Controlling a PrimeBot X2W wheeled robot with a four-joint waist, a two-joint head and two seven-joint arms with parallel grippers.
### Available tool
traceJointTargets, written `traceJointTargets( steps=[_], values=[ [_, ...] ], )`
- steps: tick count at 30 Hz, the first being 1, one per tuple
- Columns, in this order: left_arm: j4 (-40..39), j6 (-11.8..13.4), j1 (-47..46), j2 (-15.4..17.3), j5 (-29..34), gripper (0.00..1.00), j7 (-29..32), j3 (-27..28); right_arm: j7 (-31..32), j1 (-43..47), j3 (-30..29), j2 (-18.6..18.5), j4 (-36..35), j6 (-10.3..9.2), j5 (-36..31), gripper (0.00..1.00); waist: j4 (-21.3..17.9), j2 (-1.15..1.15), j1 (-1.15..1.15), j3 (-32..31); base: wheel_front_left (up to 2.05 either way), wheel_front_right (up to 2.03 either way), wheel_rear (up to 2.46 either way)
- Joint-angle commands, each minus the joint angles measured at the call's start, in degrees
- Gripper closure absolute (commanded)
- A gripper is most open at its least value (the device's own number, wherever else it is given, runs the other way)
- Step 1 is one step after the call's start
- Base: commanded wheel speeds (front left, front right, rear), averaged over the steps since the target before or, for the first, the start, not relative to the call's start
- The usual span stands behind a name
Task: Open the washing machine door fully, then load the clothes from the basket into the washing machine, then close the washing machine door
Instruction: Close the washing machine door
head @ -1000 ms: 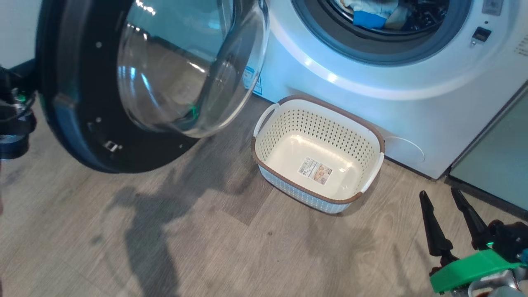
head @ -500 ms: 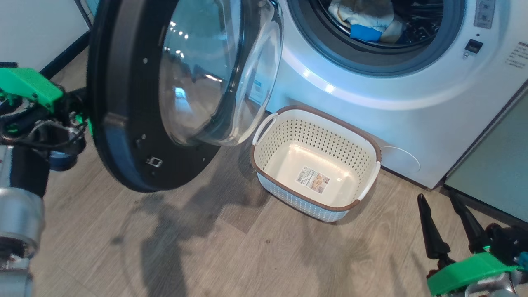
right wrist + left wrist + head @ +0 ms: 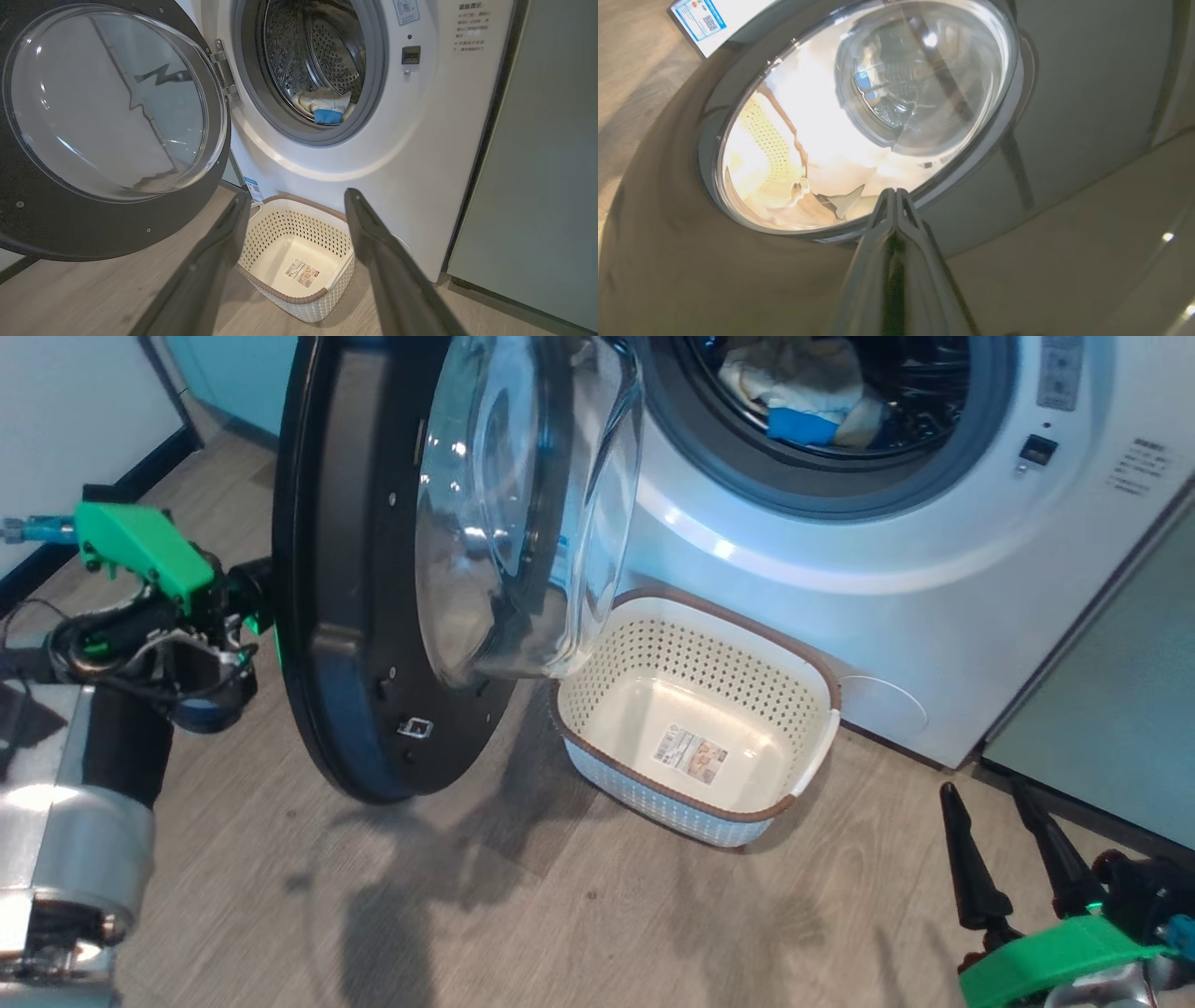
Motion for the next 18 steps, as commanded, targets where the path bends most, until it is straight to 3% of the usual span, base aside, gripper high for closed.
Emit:
traceJointTargets(
  steps=[1, 18],
  values=[
    [-2.55, -0.11, -1.18, 2.05, -0.30, 1.00, 0.68, 1.14, -0.39, -0.76, 0.84, -0.49, -1.48, -0.15, 0.38, 0.00, -0.69, 0.00, 0.00, -0.24, 0.00, 0.00, 0.00],
    [-7.72, 0.83, 2.89, -0.93, -1.22, 1.00, -0.11, 1.51, -0.39, 0.03, 0.14, 0.53, -1.50, -0.15, 0.31, 0.00, -11.79, 0.00, 0.00, -1.22, 0.00, 0.00, 0.00]
  ],
)
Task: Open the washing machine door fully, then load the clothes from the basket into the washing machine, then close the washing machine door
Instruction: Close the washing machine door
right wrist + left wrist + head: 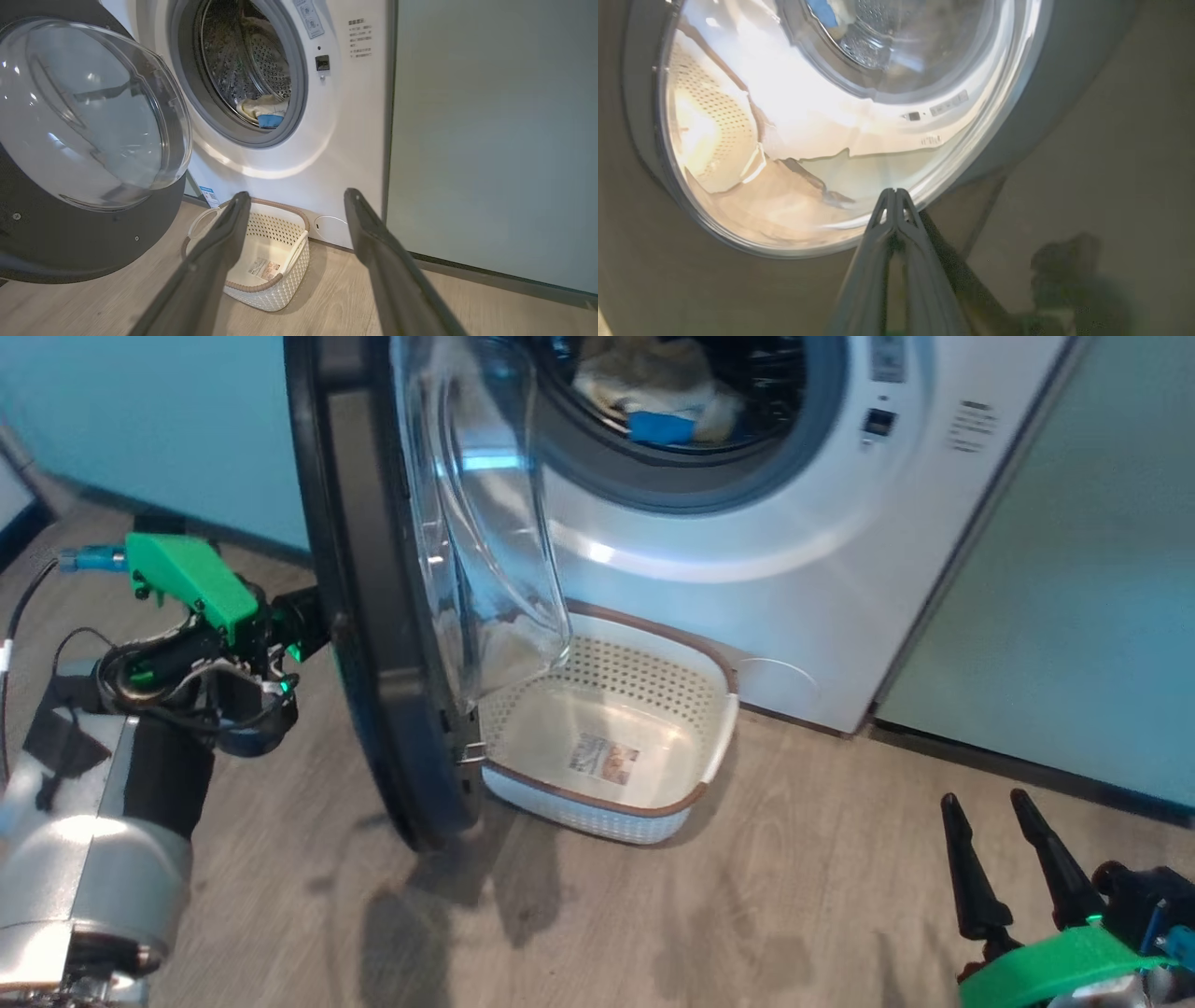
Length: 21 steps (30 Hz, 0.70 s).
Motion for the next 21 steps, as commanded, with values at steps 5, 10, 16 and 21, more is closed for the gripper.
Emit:
traceJointTargets(
  steps=[5, 10, 16, 21],
  values=[
    [-4.10, -0.18, -0.94, 1.20, -0.93, 1.00, -0.38, 1.66, -0.39, -0.97, 0.61, 0.10, -1.68, -0.15, 0.25, 0.00, -4.80, 0.00, 0.00, -0.09, 0.00, 0.00, 0.00],
    [-4.93, -0.20, -0.58, 0.68, -0.98, 1.00, -1.68, 2.27, -0.39, -1.30, 0.66, 0.26, -1.79, -0.15, 0.21, 0.00, -8.43, 0.00, 0.00, 0.29, 0.00, 0.00, 0.00],
    [-5.38, -0.30, -0.27, 0.32, -0.97, 1.00, -2.79, 2.82, -0.39, -1.85, 0.65, 0.27, -1.97, -0.15, 0.22, 0.00, -12.94, 0.00, 0.00, 1.01, 0.00, 0.00, 0.00],
    [-5.28, -0.39, -0.20, 0.09, -0.69, 1.00, -3.39, 2.86, -0.39, -2.01, 0.49, 0.30, -1.99, -0.15, 0.25, 0.00, -15.58, 0.00, 0.00, 1.35, 0.00, 0.00, 0.00]
  ],
)
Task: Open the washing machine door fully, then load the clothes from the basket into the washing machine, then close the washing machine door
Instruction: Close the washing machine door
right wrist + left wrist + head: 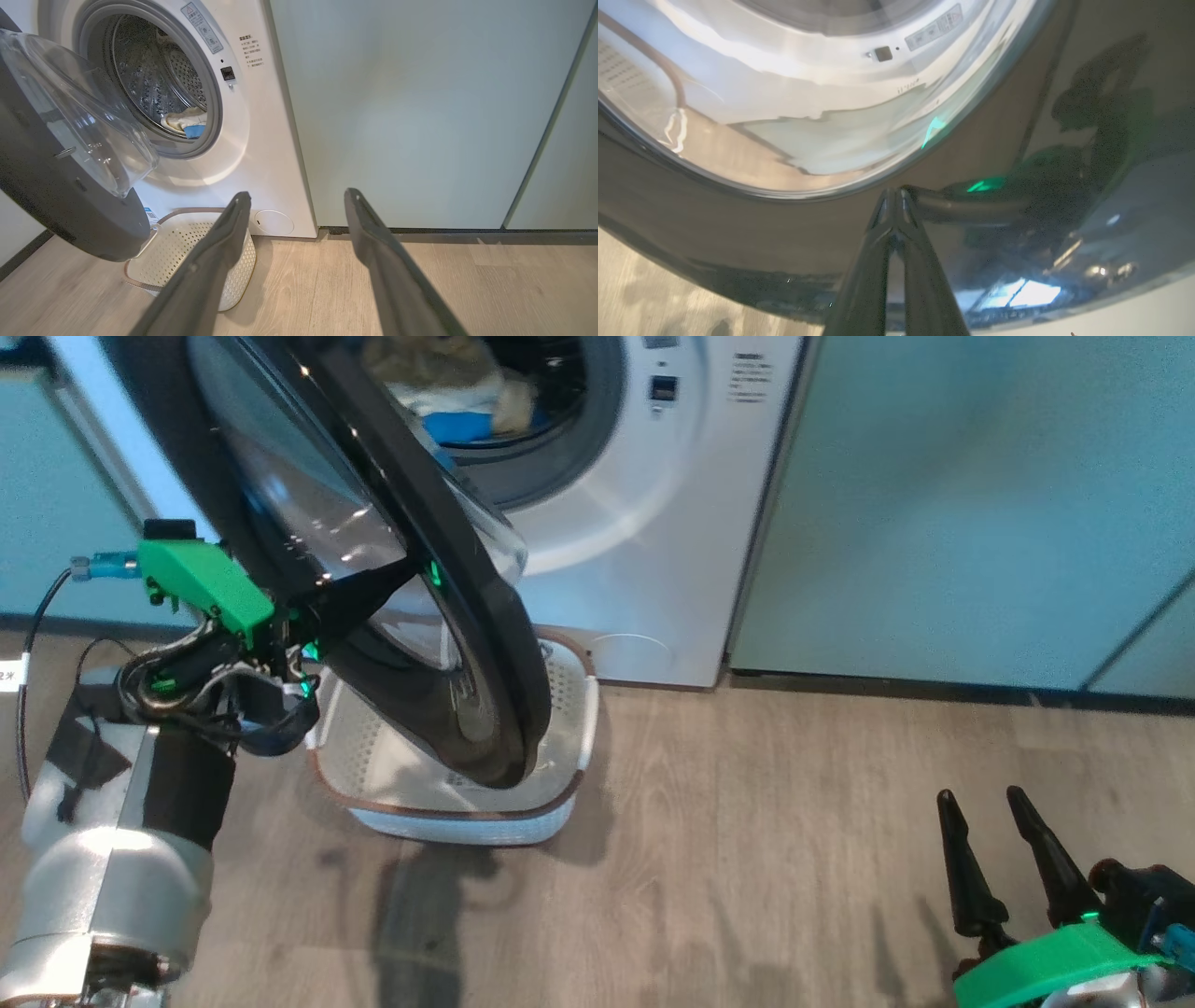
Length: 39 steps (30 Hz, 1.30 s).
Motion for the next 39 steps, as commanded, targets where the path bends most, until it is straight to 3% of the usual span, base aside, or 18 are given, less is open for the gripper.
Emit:
traceJointTargets(
  steps=[1, 12, 25, 26, 27, 28, 29, 30, 39],
  values=[
    [-2.21, -0.38, -2.06, 1.74, -0.20, 1.00, -0.03, 2.16, -0.39, -1.88, 0.71, -0.47, -1.85, -0.15, 0.26, 0.00, -1.29, 0.00, 0.00, 0.35, 0.00, 0.00, 0.00],
    [-1.06, -0.69, -3.02, 0.68, -0.21, 1.00, -1.65, 2.70, -0.39, -1.87, 0.38, -0.10, -1.99, -0.15, 0.21, 0.00, -4.47, 0.00, 0.00, 0.62, 0.00, 0.00, 0.00],
    [0.29, -0.97, -2.86, 1.12, 1.28, 1.00, -5.81, 3.78, -0.39, -1.21, -0.51, 0.34, -2.06, -0.15, 0.13, 0.00, 0.28, 0.00, 0.00, -0.25, 0.00, 0.00, 0.00],
    [0.38, -0.98, -2.69, 1.36, 1.67, 0.81, -6.38, 3.82, -0.39, -1.25, -0.52, 0.35, -2.04, -0.15, 0.15, 0.00, 0.64, 0.00, 0.00, -0.37, 0.00, 0.00, 0.00],
    [0.43, -0.99, -2.50, 1.58, 2.18, 0.67, -7.03, 3.76, -0.39, -1.26, -0.55, 0.37, -2.03, -0.15, 0.15, 0.00, 1.03, 0.00, 0.00, -0.52, 0.00, 0.00, 0.00],
    [0.33, -1.00, -2.26, 1.81, 2.75, 0.58, -7.67, 3.63, -0.39, -1.24, -0.59, 0.40, -2.02, -0.15, 0.14, 0.00, 1.37, 0.00, 0.00, -0.68, 0.00, 0.00, 0.00],
    [0.14, -1.00, -1.98, 2.07, 3.38, 0.40, -8.57, 3.59, -0.39, -1.21, -0.62, 0.43, -1.99, -0.15, 0.14, 0.00, 1.69, 0.00, 0.00, -0.85, 0.00, 0.00, 0.00],
    [-0.09, -1.01, -1.70, 2.27, 4.02, 0.00, -9.66, 3.57, -0.39, -1.15, -0.68, 0.46, -1.96, -0.15, 0.18, 0.00, 2.03, 0.00, 0.00, -1.01, 0.00, 0.00, 0.00],
    [-5.66, -1.02, 3.96, 4.40, 10.52, 0.00, -17.07, -0.10, -0.39, -0.38, -0.58, 0.81, -1.78, -0.15, 0.21, 0.00, 4.14, 0.00, 0.00, -2.19, 0.00, 0.00, 0.00]
  ],
)
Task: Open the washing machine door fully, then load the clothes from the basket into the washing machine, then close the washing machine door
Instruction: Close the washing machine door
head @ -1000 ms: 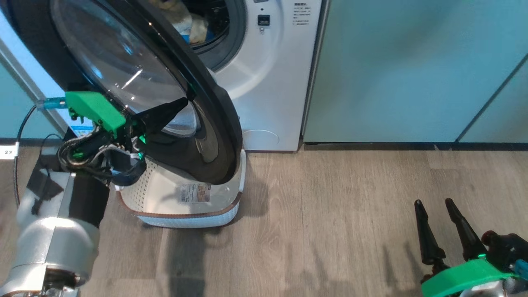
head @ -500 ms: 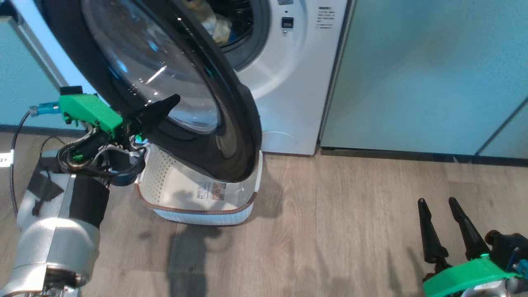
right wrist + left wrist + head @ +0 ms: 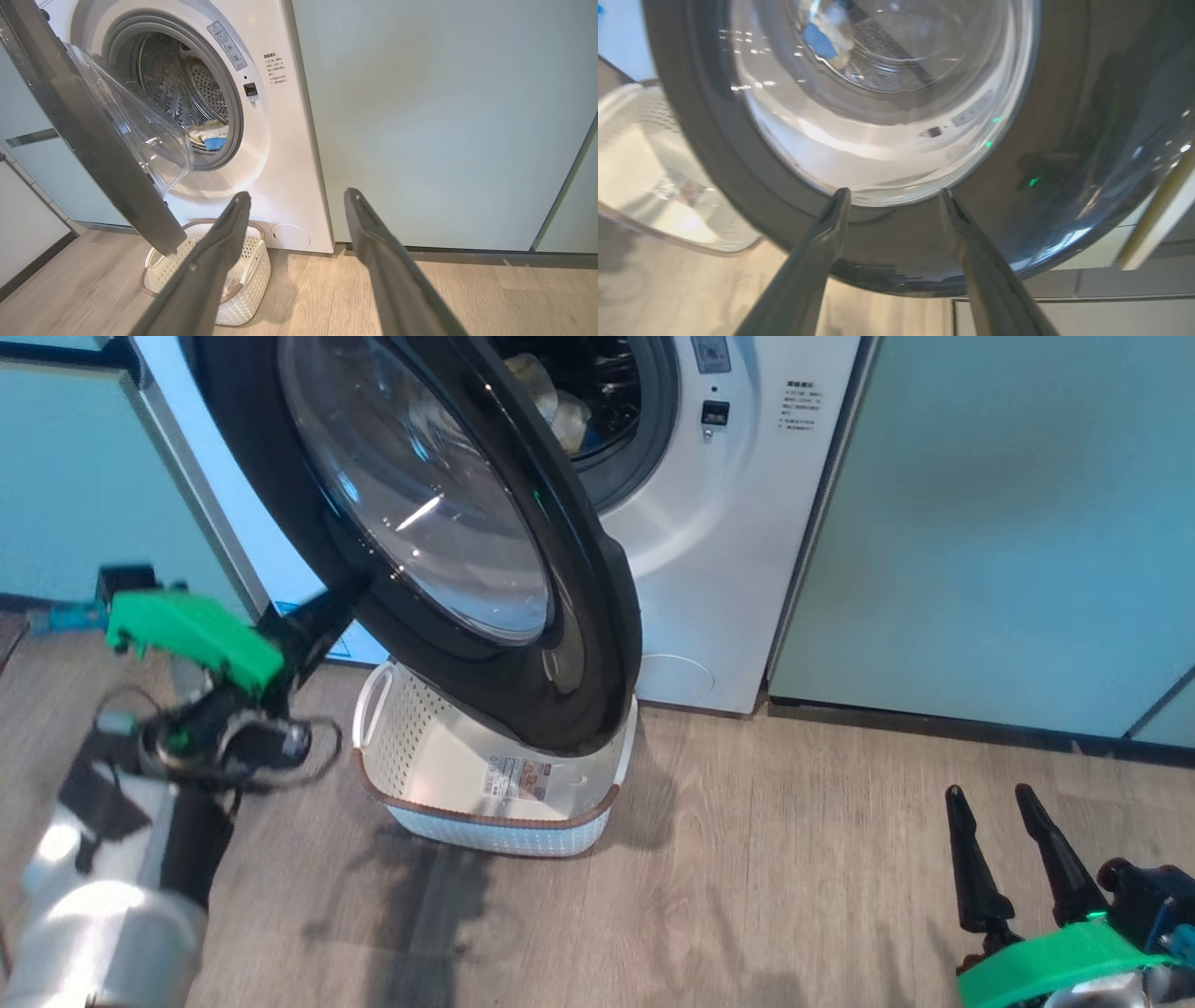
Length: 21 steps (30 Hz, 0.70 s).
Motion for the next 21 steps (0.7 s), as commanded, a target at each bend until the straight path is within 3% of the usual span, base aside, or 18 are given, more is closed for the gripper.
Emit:
traceJointTargets(
  steps=[1, 11, 21],
  values=[
    [-3.30, -0.34, -0.45, 3.63, 1.52, 0.00, -1.62, 0.89, -0.39, -0.44, 0.90, -0.08, -1.67, -0.15, 0.23, 0.00, 0.28, 0.00, 0.00, -0.24, 0.00, 0.00, 0.00],
    [-11.53, -0.35, 9.88, 8.78, 9.76, 0.00, -14.12, -6.12, -0.39, 0.56, 0.44, 0.21, -1.74, -0.15, 0.37, 0.00, 0.50, 0.00, 0.00, -1.73, 0.00, 0.00, 0.00],
    [-13.66, -0.35, 19.51, 16.51, 20.01, 0.00, -37.58, -14.81, -0.39, 2.09, -0.82, 0.35, -2.04, -0.15, 0.33, 0.00, 0.57, 0.00, 0.00, -3.46, 0.00, 0.00, 0.00]
  ],
)
